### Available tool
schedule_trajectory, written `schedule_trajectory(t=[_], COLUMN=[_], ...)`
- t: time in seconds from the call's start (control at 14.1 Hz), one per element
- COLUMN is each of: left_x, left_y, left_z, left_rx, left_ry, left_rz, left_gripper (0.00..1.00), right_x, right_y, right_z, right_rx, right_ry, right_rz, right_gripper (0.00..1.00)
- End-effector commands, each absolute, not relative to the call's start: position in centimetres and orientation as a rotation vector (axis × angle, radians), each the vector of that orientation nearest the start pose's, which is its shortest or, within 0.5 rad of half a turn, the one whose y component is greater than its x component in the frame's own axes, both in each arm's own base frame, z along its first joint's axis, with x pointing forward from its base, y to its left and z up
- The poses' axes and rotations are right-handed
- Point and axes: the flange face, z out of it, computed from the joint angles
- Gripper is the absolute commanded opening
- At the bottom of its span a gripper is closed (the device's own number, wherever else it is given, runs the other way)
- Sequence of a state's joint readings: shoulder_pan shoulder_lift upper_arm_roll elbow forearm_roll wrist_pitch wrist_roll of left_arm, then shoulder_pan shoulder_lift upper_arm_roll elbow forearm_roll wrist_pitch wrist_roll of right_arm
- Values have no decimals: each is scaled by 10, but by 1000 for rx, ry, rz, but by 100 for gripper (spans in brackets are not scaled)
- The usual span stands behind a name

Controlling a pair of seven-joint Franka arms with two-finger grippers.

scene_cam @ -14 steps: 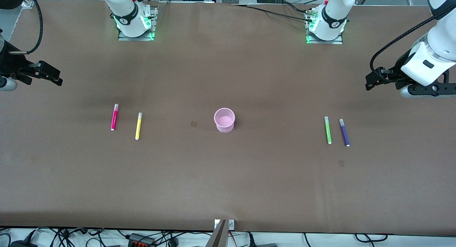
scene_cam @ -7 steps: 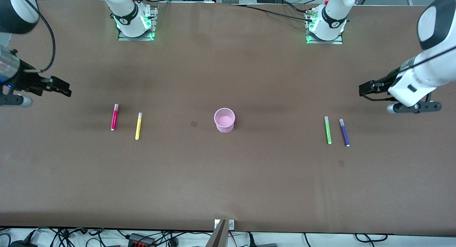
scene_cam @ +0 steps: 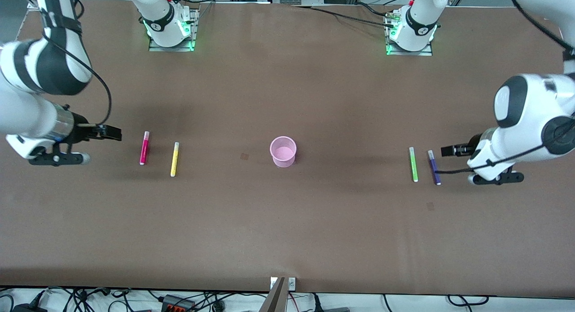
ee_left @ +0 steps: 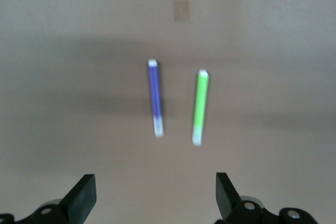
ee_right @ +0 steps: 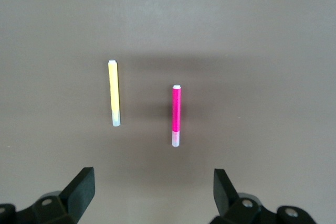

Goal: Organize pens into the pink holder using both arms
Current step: 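Lower the left gripper to the purple pen while the right gripper lowers to magenta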

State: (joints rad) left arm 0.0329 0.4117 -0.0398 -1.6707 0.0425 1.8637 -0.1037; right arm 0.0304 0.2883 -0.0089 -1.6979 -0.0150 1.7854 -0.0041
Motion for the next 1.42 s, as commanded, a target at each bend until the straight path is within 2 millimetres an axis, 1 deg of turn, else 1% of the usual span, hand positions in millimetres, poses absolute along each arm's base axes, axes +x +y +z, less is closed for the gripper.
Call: schedule_trajectory(t=[0.0, 0.07, 0.14, 0.21, 0.28, 0.36, 0.43, 0.5, 0.57, 0.64, 0.71, 0.78, 0.85, 1.0, 1.07, 1.21, 1.28, 1.35], left_x=[658, 664, 667, 667, 666, 666, 663, 659, 658, 656, 656, 656, 654, 652, 652, 650, 650, 650], left_y=[14, 20, 27, 39, 40, 38, 38, 35, 34, 33, 34, 34, 34, 36, 36, 38, 38, 37], left_z=[294, 271, 252, 234, 222, 214, 205, 197, 192, 185, 183, 182, 179, 172, 172, 168, 167, 167], left_rx=[-3092, -3100, -3109, -3118, -3125, -3127, -3128, -3130, -3131, -3132, -3132, -3133, -3136, -3140, -3140, -3142, -3142, -3142], left_ry=[-22, 0, 23, 54, 76, 82, 84, 90, 93, 84, 77, 71, 65, 55, 58, 50, 49, 52], left_rz=[313, 281, 256, 242, 235, 211, 196, 194, 189, 205, 208, 210, 224, 246, 246, 256, 258, 258], left_gripper=[100, 100, 100, 100, 100, 100, 98, 94, 90, 83, 76, 71, 65, 51, 46, 45, 39, 34], right_x=[631, 635, 639, 642, 643, 642, 639, 637, 635, 634, 633, 632, 631, 629, 630, 632, 629, 628], right_y=[6, 1, -4, -8, -10, -11, -13, -15, -16, -21, -23, -23, -23, -23, -23, -23, -23, -23], right_z=[350, 327, 310, 294, 279, 266, 256, 244, 235, 224, 213, 204, 199, 190, 187, 185, 182, 182], right_rx=[-3143, -3142, -3142, -3143, -3140, -3136, -3130, -3127, -3123, -3119, -3116, -3114, -3112, -3108, -3110, -3117, -3117, -3118], right_ry=[-36, -23, -15, -12, -18, -23, -19, -16, -14, -6, -5, -6, -6, -6, -8, -10, -8, -8], right_rz=[385, 397, 395, 388, 402, 429, 462, 494, 515, 537, 554, 566, 576, 595, 590, 562, 564, 560], right_gripper=[100, 100, 100, 100, 100, 100, 100, 100, 100, 100, 100, 100, 100, 100, 100, 93, 89, 88])
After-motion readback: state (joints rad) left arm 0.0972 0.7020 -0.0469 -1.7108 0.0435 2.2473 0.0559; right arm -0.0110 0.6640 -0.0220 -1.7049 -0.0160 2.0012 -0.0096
